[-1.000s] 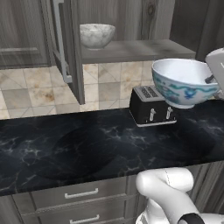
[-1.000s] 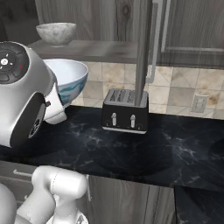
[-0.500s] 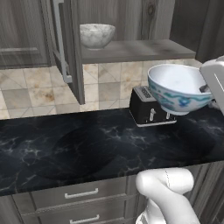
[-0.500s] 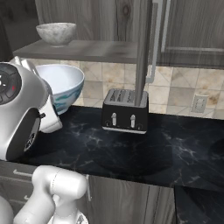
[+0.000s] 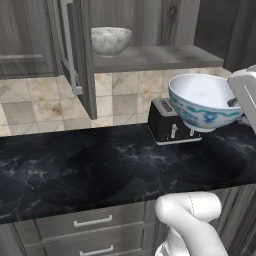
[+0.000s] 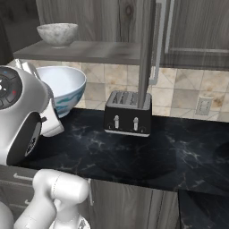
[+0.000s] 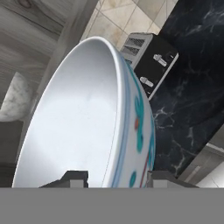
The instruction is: Move the bowls from the cabinet to the plates on the dining table.
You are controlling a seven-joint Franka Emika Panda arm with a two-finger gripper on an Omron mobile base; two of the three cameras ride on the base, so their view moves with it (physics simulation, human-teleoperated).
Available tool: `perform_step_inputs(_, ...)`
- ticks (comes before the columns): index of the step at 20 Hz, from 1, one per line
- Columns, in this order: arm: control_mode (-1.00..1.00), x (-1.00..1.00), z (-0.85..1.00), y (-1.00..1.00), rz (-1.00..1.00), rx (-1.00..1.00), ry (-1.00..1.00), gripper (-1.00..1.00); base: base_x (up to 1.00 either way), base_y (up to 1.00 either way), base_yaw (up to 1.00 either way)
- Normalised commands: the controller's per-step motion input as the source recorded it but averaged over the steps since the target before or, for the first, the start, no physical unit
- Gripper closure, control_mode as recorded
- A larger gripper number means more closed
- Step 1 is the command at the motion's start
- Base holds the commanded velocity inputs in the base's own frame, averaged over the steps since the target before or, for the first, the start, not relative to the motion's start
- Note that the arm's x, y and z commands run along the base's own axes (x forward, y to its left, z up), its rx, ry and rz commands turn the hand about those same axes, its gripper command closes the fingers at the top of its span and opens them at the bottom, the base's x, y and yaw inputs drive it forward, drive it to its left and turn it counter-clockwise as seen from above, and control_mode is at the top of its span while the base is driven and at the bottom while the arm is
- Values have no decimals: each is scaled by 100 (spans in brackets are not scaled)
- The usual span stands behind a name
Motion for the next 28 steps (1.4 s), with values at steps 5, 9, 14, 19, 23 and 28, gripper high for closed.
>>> perform_step_inputs(5,-100,0,0,0,0,0,0,100,0,0,0)
perform_step_inputs(9,-100,0,0,0,0,0,0,100,0,0,0)
perform_step_inputs(14,100,0,0,0,0,0,0,100,-4,0,0)
perform_step_inputs(19,100,0,0,0,0,0,0,100,-43,0,8)
perform_step_inputs(23,100,0,0,0,0,0,0,100,-38,-2,22)
perform_step_inputs(28,100,0,0,0,0,0,0,100,-41,0,32)
